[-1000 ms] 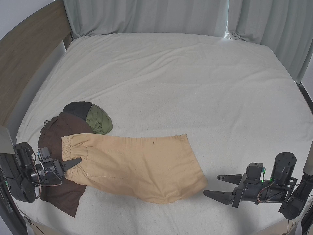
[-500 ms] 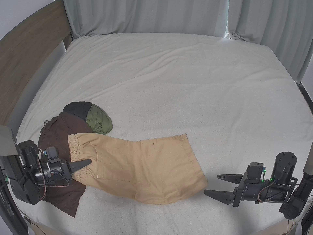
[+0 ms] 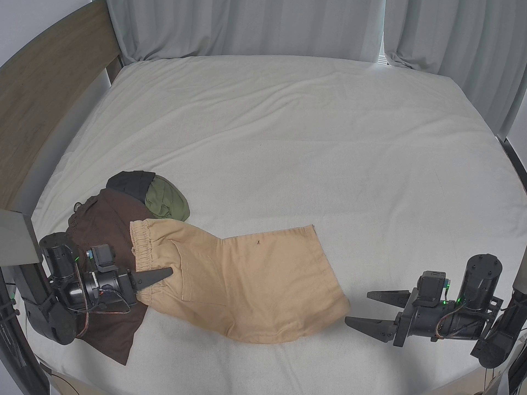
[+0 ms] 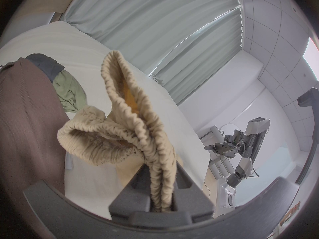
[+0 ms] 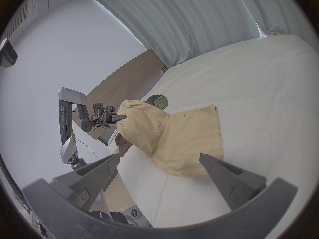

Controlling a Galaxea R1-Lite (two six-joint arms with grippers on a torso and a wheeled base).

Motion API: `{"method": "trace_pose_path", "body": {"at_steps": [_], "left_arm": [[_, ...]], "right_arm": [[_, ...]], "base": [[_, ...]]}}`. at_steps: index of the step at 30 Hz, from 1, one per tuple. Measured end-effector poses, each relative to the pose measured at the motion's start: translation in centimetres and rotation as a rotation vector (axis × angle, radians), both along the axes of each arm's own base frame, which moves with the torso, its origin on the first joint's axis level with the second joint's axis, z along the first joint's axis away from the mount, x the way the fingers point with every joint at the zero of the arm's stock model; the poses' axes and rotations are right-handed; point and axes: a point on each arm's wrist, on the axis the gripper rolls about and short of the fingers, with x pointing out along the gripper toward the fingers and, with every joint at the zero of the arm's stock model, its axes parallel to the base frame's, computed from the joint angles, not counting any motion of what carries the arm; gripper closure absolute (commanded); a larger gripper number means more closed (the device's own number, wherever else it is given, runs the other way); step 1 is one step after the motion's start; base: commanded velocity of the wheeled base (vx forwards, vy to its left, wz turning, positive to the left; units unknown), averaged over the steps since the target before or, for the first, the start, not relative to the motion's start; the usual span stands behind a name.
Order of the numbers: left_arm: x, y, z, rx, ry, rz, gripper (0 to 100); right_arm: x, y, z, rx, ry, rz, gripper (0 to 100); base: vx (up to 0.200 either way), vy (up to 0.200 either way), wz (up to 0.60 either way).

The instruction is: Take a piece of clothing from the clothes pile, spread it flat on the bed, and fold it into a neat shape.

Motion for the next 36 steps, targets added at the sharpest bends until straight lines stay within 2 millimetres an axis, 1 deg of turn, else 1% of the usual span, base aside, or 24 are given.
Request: {"method": "trace_pose_path", "body": {"at_steps": [14, 20, 27, 36], "left_arm": [[0.3, -2.1, 0.0, -0.007, -0.001, -0.077, 100], [0.8, -3.4, -0.2, -0.008, -0.003, -0.108, 100], [1.8, -5.0, -0.8, -0.003, -0.004, -0.125, 100], [2.9, -6.2, -1.9, -0.010, 0.022, -0.143, 100]], "right_arm": [[0.0, -0.1, 0.1, 0.002, -0.003, -0.004, 0], [0.0, -0.1, 0.1, 0.002, -0.003, -0.005, 0], [0.1, -0.1, 0.1, 0.003, -0.002, -0.007, 0], [0.3, -0.5, 0.1, 0.005, 0.001, -0.027, 0]], "base": [[0.000, 0.000, 0.00], [0.000, 0.000, 0.00], [0.000, 0.000, 0.00], [0.000, 0.000, 0.00]]}}
